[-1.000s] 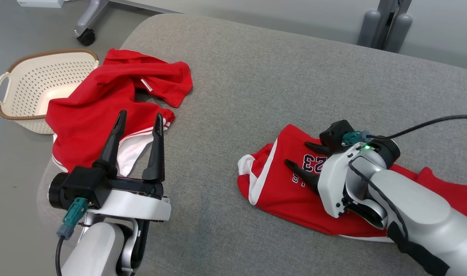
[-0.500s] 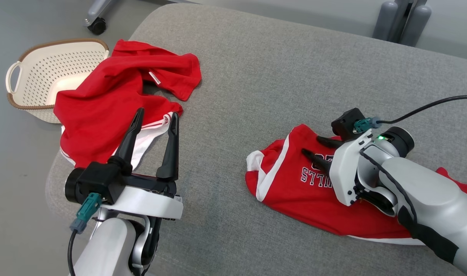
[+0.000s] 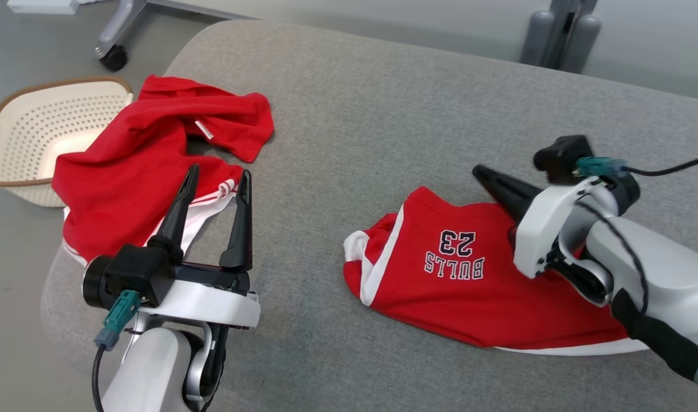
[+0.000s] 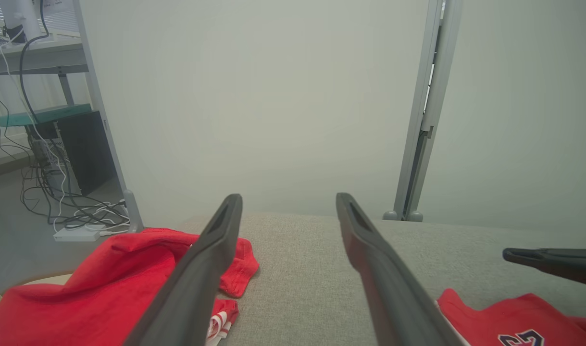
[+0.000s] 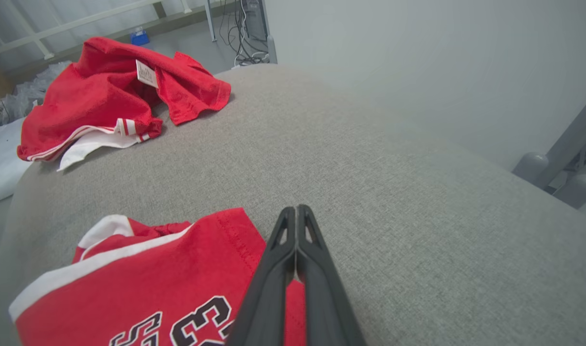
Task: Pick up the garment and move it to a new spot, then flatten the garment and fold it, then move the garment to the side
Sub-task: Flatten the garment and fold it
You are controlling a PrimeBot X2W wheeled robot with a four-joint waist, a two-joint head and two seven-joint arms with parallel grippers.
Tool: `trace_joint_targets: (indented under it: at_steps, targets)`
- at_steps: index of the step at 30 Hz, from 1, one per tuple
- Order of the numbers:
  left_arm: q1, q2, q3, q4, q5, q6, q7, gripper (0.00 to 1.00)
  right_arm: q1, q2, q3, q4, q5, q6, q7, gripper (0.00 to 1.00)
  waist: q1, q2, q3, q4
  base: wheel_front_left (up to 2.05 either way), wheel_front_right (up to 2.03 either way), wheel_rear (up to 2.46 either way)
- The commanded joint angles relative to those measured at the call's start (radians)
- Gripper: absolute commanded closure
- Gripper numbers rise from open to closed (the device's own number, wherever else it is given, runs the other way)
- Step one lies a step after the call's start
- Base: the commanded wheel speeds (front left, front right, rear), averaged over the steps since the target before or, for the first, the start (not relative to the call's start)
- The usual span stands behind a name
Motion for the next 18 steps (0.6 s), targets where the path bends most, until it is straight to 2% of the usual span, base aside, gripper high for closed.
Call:
trace_joint_targets:
  at_steps: [1, 4, 5, 6, 7, 10, 14, 18]
  targets:
    - [0.003, 0.008, 0.008, 0.002, 0.009, -0.001, -0.002, 0.0, 0.001, -0.007, -0.02, 0.006, 0.009, 0.0, -0.039, 1.0, -0.0001, 0.0, -0.019, -0.023, 0.0, 0.0, 0.0]
    - [0.019, 0.013, 0.015, 0.001, 0.018, 0.007, -0.002, 0.0, 0.024, -0.011, -0.087, 0.016, 0.012, 0.0, -0.093, 1.0, -0.0001, 0.0, -0.035, -0.051, 0.0, 0.0, 0.0]
    - [0.023, 0.017, 0.018, -0.001, 0.018, 0.009, -0.002, 0.0, 0.032, -0.01, -0.12, 0.02, 0.008, 0.0, -0.101, 0.89, -0.0001, 0.0, -0.04, -0.063, 0.0, 0.0, 0.0]
    - [0.026, 0.022, 0.021, -0.003, 0.02, 0.012, -0.002, 0.0, 0.042, -0.009, -0.155, 0.023, 0.0, 0.0, -0.106, 0.63, -0.0001, 0.0, -0.045, -0.074, 0.0, 0.0, 0.0]
    - [0.029, 0.026, 0.023, -0.004, 0.021, 0.014, -0.002, 0.0, 0.045, -0.01, -0.203, 0.024, -0.019, 0.0, -0.109, 0.0, -0.0001, 0.0, -0.05, -0.085, 0.0, 0.0, 0.0]
    - [0.045, 0.04, 0.034, -0.013, 0.02, 0.022, -0.001, 0.0, 0.105, -0.007, -0.44, -0.017, -0.122, 0.0, -0.107, 0.0, -0.0001, 0.0, -0.061, -0.117, 0.0, 0.0, 0.0]
    - [0.068, 0.062, 0.051, -0.026, 0.018, 0.037, 0.007, 0.0, 0.26, 0.038, -0.761, -0.118, -0.33, 0.0, -0.107, 0.0, -0.0001, 0.0, -0.082, -0.161, 0.0, 0.0, 0.0]
    - [0.093, 0.084, 0.059, -0.048, 0.023, 0.049, 0.023, 0.0, 0.458, 0.112, -0.985, -0.245, -0.522, 0.0, -0.107, 0.0, -0.0001, 0.0, -0.1, -0.2, 0.0, 0.0, 0.0]
